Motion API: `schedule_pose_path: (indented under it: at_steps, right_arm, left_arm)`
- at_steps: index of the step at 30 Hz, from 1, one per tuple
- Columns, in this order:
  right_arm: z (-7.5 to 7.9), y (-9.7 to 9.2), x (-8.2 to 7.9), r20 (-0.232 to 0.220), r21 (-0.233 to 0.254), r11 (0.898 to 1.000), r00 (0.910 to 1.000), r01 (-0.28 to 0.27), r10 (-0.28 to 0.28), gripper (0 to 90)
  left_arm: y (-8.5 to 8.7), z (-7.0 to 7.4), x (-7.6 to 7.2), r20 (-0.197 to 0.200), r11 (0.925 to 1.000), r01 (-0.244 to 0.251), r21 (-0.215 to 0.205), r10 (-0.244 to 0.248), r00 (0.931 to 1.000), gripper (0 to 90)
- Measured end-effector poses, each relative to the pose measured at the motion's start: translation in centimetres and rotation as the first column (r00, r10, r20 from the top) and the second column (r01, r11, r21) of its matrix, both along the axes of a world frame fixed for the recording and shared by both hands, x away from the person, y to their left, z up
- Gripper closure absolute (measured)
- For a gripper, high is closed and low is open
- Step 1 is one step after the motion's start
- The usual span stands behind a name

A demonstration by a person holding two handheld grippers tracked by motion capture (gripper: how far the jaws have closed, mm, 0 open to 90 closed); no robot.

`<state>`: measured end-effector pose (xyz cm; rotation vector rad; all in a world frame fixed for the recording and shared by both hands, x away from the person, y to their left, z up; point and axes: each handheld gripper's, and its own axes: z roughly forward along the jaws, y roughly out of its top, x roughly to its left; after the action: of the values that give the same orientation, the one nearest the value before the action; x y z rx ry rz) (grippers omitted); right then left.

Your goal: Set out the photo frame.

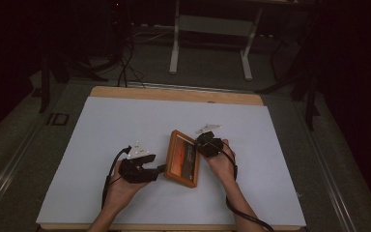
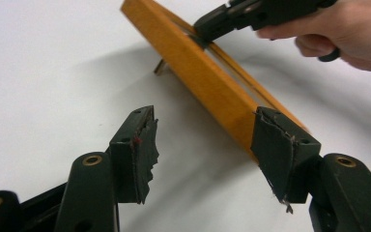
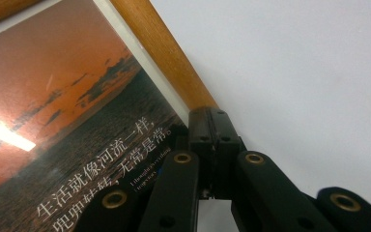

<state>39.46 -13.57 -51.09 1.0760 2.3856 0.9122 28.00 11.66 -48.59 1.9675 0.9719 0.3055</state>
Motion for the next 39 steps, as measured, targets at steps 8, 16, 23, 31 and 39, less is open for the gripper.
schedule_pose_path:
  at_steps: [8,16,23,31,39]
  right_arm:
    - [-0.1,-0.1,0.0,-0.003,0.014,1.0,1.0,0.004,-0.004,90.0]
    - [-0.1,-0.1,0.0,-0.002,0.018,1.0,1.0,0.007,-0.007,90.0]
    - [-0.1,-0.2,0.0,0.001,0.022,1.0,1.0,0.008,-0.008,90.0]
    - [-0.1,-0.2,0.0,-0.001,0.028,1.0,0.9999,0.014,-0.014,90.0]
    - [-0.2,-0.3,0.0,-0.002,0.035,0.999,0.9999,0.013,-0.013,89.9]
  left_arm:
    - [-0.2,0.2,-0.2,-0.01,0.9994,0.001,-0.035,-0.001,1.0,40.3]
    - [-1.2,0.0,-0.6,-0.008,0.9991,0.031,-0.03,-0.031,0.9995,36.3]
    - [-2.5,-1.2,-0.6,-0.047,0.9985,0.049,-0.024,-0.05,0.9977,33.1]
    - [-3.6,-2.7,0.1,-0.119,0.9951,0.066,-0.073,-0.075,0.9901,30.6]
    - [-4.1,-3.1,0.8,-0.159,0.9896,0.064,-0.129,-0.084,0.9837,35.7]
